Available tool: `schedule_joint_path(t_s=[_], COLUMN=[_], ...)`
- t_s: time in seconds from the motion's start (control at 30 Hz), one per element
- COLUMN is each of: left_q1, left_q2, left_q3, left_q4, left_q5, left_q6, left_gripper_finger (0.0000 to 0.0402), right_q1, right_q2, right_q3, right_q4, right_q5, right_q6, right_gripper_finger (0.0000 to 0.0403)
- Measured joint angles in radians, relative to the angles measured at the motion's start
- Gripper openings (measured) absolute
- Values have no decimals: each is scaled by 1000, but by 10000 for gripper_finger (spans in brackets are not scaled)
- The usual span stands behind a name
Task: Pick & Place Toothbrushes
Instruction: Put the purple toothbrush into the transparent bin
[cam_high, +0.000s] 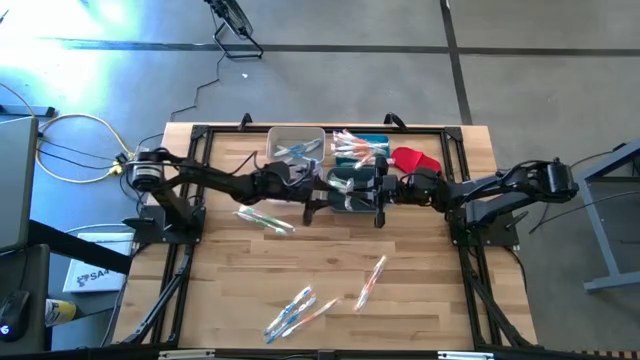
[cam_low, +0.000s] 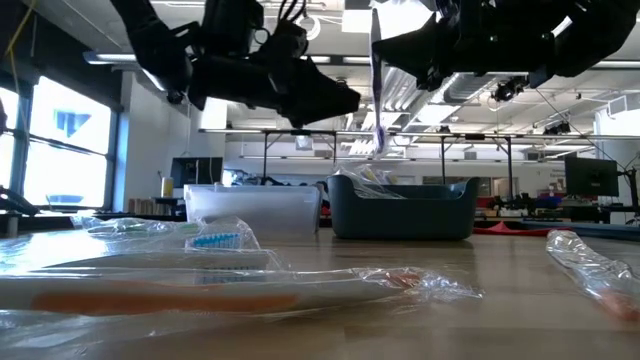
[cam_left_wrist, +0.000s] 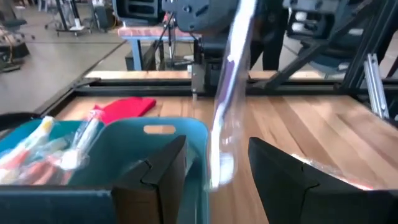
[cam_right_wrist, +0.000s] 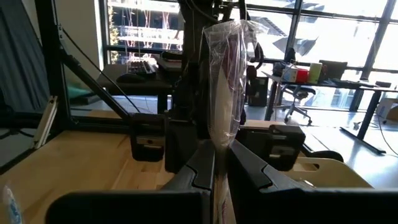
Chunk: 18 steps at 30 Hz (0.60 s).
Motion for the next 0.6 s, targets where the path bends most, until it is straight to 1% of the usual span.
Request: schedule_joint_path(t_s=[0.43, 0.6], left_q1=[0, 0], left_q2=[88, 108], left_q3=[123, 143], left_q4=[-7, -9], left_q5=[6, 11], left_q6=[-13, -13], left_gripper_finger=[171, 171], right_q1=[0, 0], right_q2=[0, 0], right_q3=[0, 0], right_q4=[-5, -9], right_q5=[-7, 4], right_q6=[0, -3], right_gripper_finger=[15, 15])
